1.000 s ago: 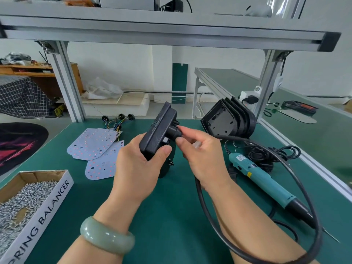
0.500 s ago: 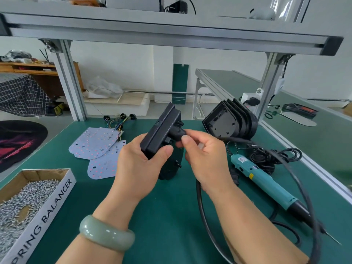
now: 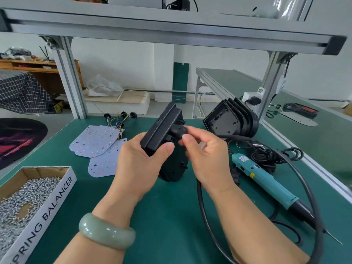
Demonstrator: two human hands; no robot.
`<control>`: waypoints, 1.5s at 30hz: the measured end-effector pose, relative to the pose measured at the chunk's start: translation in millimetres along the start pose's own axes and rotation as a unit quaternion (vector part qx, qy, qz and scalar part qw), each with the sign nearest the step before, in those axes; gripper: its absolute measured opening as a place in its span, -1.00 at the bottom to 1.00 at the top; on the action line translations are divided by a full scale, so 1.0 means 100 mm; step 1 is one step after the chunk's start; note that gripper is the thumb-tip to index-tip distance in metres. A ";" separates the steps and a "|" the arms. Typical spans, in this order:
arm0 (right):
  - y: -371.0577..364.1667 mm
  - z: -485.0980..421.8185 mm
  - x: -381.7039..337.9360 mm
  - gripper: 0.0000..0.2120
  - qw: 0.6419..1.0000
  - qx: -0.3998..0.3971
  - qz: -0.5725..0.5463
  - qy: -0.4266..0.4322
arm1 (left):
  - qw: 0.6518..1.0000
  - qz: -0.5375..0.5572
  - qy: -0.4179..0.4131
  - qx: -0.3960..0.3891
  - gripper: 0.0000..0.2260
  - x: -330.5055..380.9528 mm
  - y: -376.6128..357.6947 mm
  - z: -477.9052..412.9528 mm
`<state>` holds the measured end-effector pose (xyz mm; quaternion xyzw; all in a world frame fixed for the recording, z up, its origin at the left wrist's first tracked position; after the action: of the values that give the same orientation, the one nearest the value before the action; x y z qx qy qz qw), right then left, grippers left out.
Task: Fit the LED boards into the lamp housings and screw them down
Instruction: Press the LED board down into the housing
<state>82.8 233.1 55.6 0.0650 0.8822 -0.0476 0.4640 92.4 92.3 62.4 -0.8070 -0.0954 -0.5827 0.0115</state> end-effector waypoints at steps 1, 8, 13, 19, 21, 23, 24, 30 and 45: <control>0.00 -0.01 0.00 -0.81 1.000 -0.005 0.020 0.019 | 1.000 0.000 -0.002 0.000 -0.86 0.01 -0.01 0.01; 0.11 -0.05 0.00 -0.80 0.981 -0.018 0.147 0.123 | 0.999 -0.039 -0.027 -0.022 -0.80 0.08 -0.03 0.05; 0.16 -0.07 -0.03 -0.77 0.987 -0.022 0.126 0.096 | 0.997 -0.075 -0.037 -0.007 -0.80 0.09 -0.10 0.06; 0.01 -0.07 0.04 -0.75 0.953 0.022 -0.239 -0.184 | 0.996 -0.082 -0.030 0.018 -0.84 0.06 -0.09 0.04; -0.02 -0.07 0.05 -0.78 0.963 0.021 -0.216 -0.163 | 0.997 -0.071 -0.026 0.019 -0.84 0.05 -0.05 0.04; -0.01 -0.06 0.02 -0.79 0.991 0.017 -0.101 -0.087 | 0.997 -0.068 -0.020 0.018 -0.83 0.06 -0.03 0.04; -0.01 -0.06 0.02 -0.77 0.998 0.016 -0.044 -0.041 | 0.997 -0.066 -0.018 0.016 -0.83 0.06 -0.03 0.04; 0.07 -0.03 0.01 -0.74 0.983 -0.019 0.166 0.075 | 0.997 -0.072 -0.038 -0.014 -0.82 0.09 -0.05 0.06; 0.16 -0.06 0.00 -0.73 0.984 -0.057 0.152 0.074 | 0.985 -0.159 -0.069 -0.020 -0.73 0.08 -0.03 0.07</control>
<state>80.2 249.8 59.1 0.1748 0.8952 0.0785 0.4023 100.6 97.5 66.9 -0.8201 -0.2116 -0.5213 -0.1045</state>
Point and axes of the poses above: each hand's wrist, its own z-axis away from the middle knuckle, its own y-axis out of the back of the hand, x = y × z, the point moved 1 cm from there along -z, towards the middle knuckle, and after that the axes turned 4 degrees about y, right-handed, at the moved point
